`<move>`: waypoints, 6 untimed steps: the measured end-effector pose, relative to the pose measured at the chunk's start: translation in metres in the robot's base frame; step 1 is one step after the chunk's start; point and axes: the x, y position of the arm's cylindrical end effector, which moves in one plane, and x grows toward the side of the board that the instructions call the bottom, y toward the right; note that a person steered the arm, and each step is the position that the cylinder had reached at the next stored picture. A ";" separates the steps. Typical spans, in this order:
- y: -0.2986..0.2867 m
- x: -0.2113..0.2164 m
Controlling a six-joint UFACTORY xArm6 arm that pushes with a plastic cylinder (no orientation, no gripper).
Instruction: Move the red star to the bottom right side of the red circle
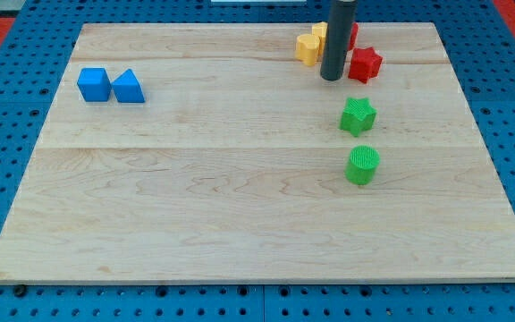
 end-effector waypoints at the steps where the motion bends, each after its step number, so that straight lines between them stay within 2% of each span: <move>1: 0.004 0.030; 2: 0.031 0.044; 4: 0.061 -0.001; 6: 0.015 -0.022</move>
